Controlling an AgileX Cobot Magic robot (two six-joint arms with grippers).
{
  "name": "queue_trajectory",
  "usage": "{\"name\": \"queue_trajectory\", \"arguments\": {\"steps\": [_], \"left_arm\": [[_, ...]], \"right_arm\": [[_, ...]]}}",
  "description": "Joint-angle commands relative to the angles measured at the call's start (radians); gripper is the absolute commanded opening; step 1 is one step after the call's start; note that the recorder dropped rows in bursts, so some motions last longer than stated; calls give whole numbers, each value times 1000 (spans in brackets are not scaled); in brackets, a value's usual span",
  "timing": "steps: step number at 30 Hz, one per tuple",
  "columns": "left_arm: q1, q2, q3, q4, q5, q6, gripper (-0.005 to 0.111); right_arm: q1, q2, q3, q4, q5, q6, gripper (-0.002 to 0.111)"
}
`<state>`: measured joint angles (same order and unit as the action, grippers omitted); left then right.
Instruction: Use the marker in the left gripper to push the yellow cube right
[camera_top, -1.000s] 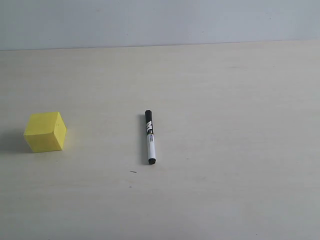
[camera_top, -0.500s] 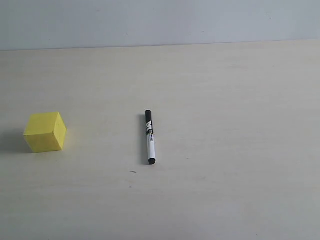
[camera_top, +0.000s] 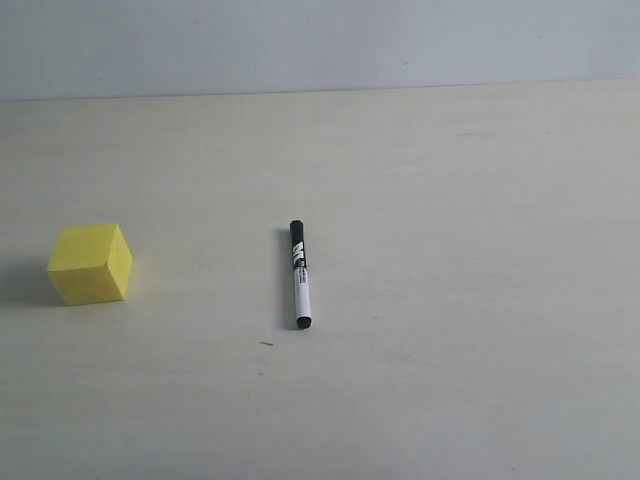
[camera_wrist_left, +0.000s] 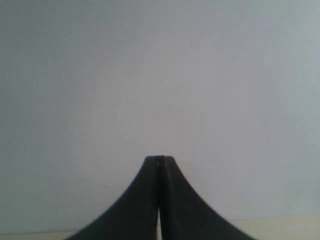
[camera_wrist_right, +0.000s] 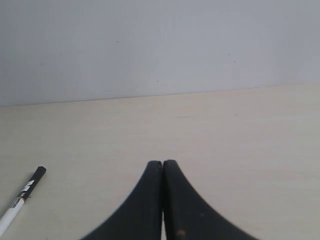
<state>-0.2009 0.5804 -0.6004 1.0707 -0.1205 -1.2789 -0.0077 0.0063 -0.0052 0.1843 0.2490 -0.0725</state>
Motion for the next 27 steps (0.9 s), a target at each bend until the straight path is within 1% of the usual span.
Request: {"name": "queue_trajectory", "arguments": {"steps": [1, 4, 5, 6, 9, 11, 13, 15, 17, 19, 20, 21, 22, 23, 24, 25, 27], "left_arm": [[1, 155, -118, 425, 33, -110, 0], [1, 215, -150, 674, 108, -105, 0], [1, 226, -150, 674, 156, -57, 0], [1, 236, -150, 674, 225, 25, 0], [1, 267, -150, 662, 486, 235, 0], [1, 302, -161, 568, 668, 380, 0], [1, 373, -200, 418, 852, 507, 0], [1, 467, -279, 212, 991, 634, 0], [1, 592, -390, -64, 1126, 772, 0], [1, 713, -532, -452, 1238, 884, 0], [1, 758, -582, -607, 1266, 935, 0], [-1, 820, -636, -827, 1279, 1000, 0], [-13, 853, -654, -965, 1280, 1062, 0], [-39, 881, -659, -1102, 1261, 1107, 0], [-94, 916, -659, -1187, 1206, 1134, 0], [-140, 937, -659, -1219, 1163, 1127, 0], [-261, 987, -659, -1194, 1053, 1061, 0]], "right_arm": [[-3, -6, 5, -1, -4, -5, 0], [-3, -6, 5, -1, -4, -5, 0], [-3, -6, 5, -1, -4, -5, 0], [-3, -6, 5, -1, -4, -5, 0], [-3, -6, 5, -1, -4, -5, 0], [-3, -6, 5, -1, -4, -5, 0], [-3, -6, 5, -1, -4, -5, 0], [-3, -6, 5, -1, -4, -5, 0], [-3, -6, 5, -1, -4, -5, 0], [-3, -6, 5, -1, -4, -5, 0], [-3, -6, 5, -1, -4, -5, 0], [-3, -6, 5, -1, -4, -5, 0], [-3, -6, 5, -1, -4, -5, 0], [-3, -6, 5, -1, -4, -5, 0], [-3, -6, 5, -1, -4, -5, 0], [-3, -6, 5, -1, -4, -5, 0], [-3, -6, 5, -1, -4, -5, 0]]}}
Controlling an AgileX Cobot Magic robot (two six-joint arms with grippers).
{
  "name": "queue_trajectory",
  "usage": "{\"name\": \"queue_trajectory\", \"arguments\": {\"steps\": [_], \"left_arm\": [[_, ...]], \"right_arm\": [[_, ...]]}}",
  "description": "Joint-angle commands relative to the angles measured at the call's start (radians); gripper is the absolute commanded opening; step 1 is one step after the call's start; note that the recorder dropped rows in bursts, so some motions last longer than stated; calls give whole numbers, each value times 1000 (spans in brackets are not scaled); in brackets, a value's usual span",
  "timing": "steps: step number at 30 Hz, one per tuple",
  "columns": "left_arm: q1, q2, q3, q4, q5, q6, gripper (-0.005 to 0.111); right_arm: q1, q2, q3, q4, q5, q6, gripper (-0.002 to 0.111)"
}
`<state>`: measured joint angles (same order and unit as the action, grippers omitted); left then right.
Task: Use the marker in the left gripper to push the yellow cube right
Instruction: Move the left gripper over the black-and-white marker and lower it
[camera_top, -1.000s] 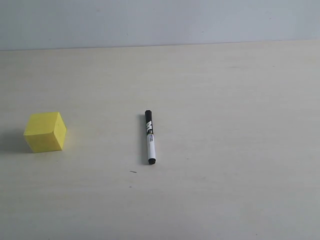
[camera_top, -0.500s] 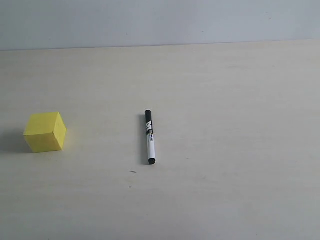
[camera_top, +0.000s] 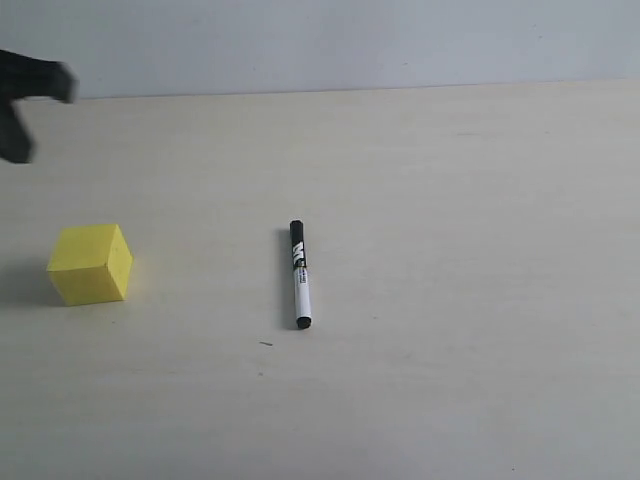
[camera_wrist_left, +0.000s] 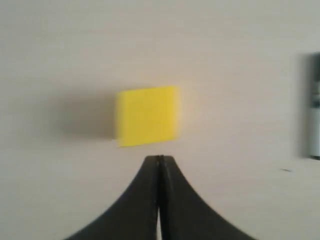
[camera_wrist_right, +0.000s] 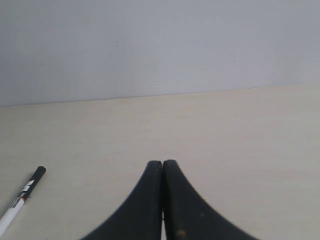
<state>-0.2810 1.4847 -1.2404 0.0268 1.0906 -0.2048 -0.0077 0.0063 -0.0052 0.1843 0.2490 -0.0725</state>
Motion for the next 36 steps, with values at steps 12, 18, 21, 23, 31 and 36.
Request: {"name": "queue_trajectory", "arguments": {"steps": [12, 18, 21, 23, 31, 36], "left_arm": [[-496, 479, -301, -65, -251, -270, 0], [-511, 596, -399, -62, -218, -282, 41], [-508, 598, -421, -45, -160, -284, 65], [-507, 602, -439, 6, -137, -328, 57], [-507, 698, -469, 42, -11, -432, 55], [-507, 749, -527, 4, 13, -464, 55]], "right_arm": [[-3, -6, 5, -1, -4, -5, 0], [-3, -6, 5, -1, -4, -5, 0], [-3, -6, 5, -1, -4, -5, 0], [-3, -6, 5, -1, -4, -5, 0], [-3, -6, 5, -1, -4, -5, 0], [-3, -6, 5, -1, -4, -5, 0]]}}
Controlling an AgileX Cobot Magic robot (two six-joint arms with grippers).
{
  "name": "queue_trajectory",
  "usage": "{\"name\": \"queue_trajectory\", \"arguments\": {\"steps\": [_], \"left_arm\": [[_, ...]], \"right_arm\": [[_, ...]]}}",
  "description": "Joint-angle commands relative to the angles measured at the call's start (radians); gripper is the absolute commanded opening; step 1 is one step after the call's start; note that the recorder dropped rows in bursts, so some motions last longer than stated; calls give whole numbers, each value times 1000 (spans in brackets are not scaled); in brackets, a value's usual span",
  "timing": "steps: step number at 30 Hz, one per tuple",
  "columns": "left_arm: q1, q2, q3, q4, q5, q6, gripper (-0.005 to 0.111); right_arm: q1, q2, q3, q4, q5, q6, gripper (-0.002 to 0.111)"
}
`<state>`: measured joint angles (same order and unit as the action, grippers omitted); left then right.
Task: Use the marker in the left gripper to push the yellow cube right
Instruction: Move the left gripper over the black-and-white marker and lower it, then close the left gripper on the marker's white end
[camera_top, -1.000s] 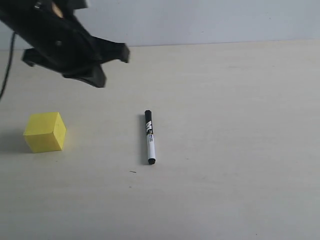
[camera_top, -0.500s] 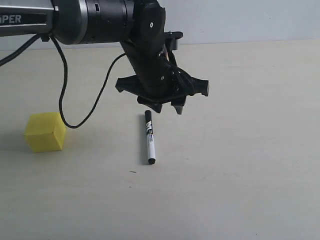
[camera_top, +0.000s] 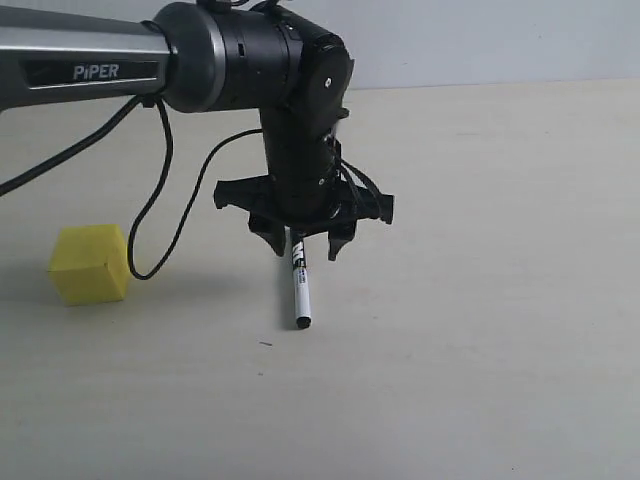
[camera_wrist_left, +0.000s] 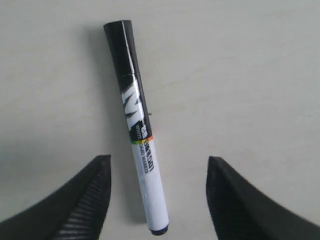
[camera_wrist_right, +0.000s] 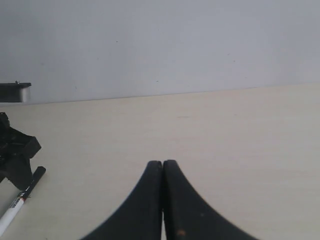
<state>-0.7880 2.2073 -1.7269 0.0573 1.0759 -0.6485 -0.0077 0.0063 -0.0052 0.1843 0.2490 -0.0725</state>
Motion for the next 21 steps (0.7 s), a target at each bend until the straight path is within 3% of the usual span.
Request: {"name": "queue_trajectory", "arguments": {"steps": [1, 6, 21], "left_arm": [[0, 37, -47, -27, 38, -27, 55], [1, 73, -77, -27, 88, -62, 55], [20, 122, -79, -23, 68, -66, 55]], "right_arm": [[-3, -6, 5, -1, -4, -5, 0], [-3, -6, 5, -1, -4, -5, 0], [-3, -6, 5, -1, -4, -5, 0]]}}
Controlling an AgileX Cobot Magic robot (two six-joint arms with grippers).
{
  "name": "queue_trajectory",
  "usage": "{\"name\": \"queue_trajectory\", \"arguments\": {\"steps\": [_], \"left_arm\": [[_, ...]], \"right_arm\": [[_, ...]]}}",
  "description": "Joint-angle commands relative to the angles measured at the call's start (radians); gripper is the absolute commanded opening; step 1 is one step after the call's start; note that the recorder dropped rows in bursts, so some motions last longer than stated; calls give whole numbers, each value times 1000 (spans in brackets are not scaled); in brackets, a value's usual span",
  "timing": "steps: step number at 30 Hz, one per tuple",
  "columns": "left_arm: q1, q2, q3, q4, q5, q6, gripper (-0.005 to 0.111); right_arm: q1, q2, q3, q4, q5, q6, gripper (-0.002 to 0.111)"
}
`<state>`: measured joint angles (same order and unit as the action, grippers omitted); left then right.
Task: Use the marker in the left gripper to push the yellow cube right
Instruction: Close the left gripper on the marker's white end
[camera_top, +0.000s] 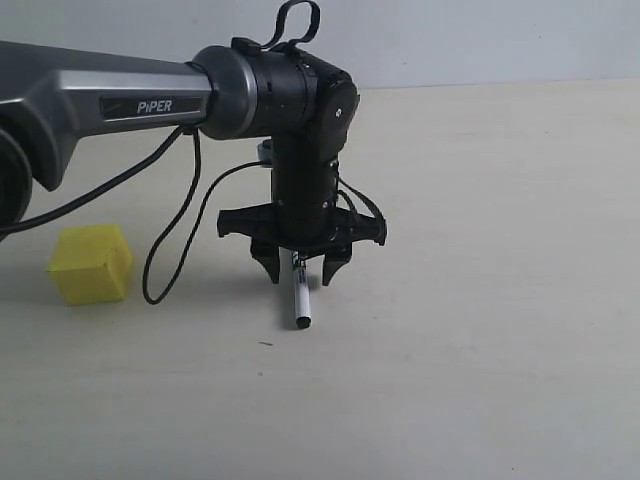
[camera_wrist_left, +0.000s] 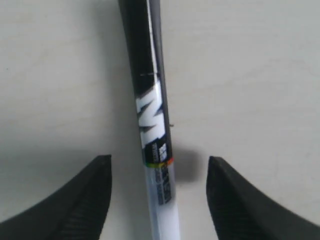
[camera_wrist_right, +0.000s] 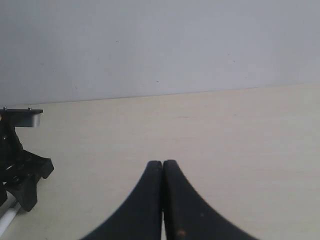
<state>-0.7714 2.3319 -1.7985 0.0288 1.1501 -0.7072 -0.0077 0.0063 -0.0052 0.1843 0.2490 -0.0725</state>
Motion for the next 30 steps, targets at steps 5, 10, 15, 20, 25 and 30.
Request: {"name": "queue_trajectory", "arguments": {"steps": [5, 10, 15, 20, 25, 30], "left_arm": [[4, -3, -7, 6, -23, -7, 55], [4, 7, -7, 6, -23, -5, 55], [4, 7, -7, 6, -23, -5, 55], [4, 7, -7, 6, 12, -5, 55], [4, 16, -7, -1, 23, -3, 55], [4, 59, -7, -38, 34, 29, 55]], "right_arm": [[-3, -6, 5, -1, -4, -5, 0], [-3, -6, 5, -1, -4, -5, 0], [-3, -6, 5, -1, -4, -5, 0], [-3, -6, 5, -1, -4, -5, 0], [-3, -6, 5, -1, -4, -5, 0], [-3, -6, 5, -1, -4, -5, 0]]}}
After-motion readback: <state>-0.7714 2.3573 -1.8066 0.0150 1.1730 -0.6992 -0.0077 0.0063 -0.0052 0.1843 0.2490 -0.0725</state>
